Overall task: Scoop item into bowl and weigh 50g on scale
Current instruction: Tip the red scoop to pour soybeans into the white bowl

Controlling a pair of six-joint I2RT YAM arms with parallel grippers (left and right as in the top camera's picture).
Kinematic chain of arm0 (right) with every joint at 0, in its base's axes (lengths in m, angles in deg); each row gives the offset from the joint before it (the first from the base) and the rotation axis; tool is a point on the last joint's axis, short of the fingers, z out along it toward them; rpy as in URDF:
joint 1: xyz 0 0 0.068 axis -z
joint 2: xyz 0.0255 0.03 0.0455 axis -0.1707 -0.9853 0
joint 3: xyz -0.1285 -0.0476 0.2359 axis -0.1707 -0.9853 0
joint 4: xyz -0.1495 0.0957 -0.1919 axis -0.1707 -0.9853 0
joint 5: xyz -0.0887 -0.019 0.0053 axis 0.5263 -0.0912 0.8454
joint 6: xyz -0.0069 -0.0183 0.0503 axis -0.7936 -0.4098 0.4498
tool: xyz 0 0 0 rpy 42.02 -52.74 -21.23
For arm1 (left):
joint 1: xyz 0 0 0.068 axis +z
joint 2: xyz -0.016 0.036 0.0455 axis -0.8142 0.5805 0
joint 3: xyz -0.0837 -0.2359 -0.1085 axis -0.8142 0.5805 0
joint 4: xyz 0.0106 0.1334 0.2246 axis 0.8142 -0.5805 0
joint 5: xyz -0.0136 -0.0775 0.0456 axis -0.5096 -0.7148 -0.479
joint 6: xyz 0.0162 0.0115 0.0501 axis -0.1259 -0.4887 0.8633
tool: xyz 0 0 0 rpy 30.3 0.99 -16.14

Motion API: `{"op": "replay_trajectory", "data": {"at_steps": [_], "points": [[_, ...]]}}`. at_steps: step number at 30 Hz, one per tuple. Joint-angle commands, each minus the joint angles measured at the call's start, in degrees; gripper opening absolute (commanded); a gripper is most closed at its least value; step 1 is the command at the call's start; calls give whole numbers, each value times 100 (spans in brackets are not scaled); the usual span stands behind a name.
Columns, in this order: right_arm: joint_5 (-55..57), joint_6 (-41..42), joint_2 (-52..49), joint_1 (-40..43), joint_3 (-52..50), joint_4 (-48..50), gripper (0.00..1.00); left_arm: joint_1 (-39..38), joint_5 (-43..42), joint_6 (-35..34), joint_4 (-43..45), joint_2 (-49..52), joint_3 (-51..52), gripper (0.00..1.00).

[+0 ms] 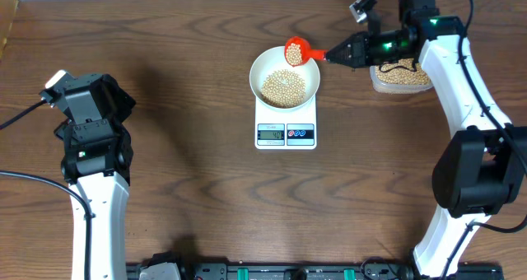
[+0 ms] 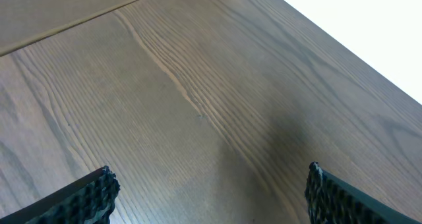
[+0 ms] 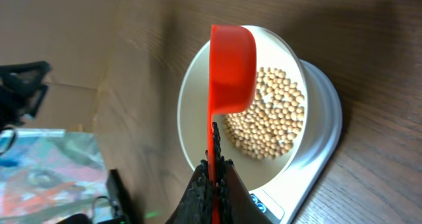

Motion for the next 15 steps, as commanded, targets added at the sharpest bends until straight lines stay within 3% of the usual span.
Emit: {"op": "replay_trajectory", "data": {"at_steps": [1,15], "points": [[778,-308,212,-308,103,17,1,24,81,-7,-9,37,0,93],[2094,-748,494,-981,103,-15,1,24,81,-7,-9,37,0,93]]}}
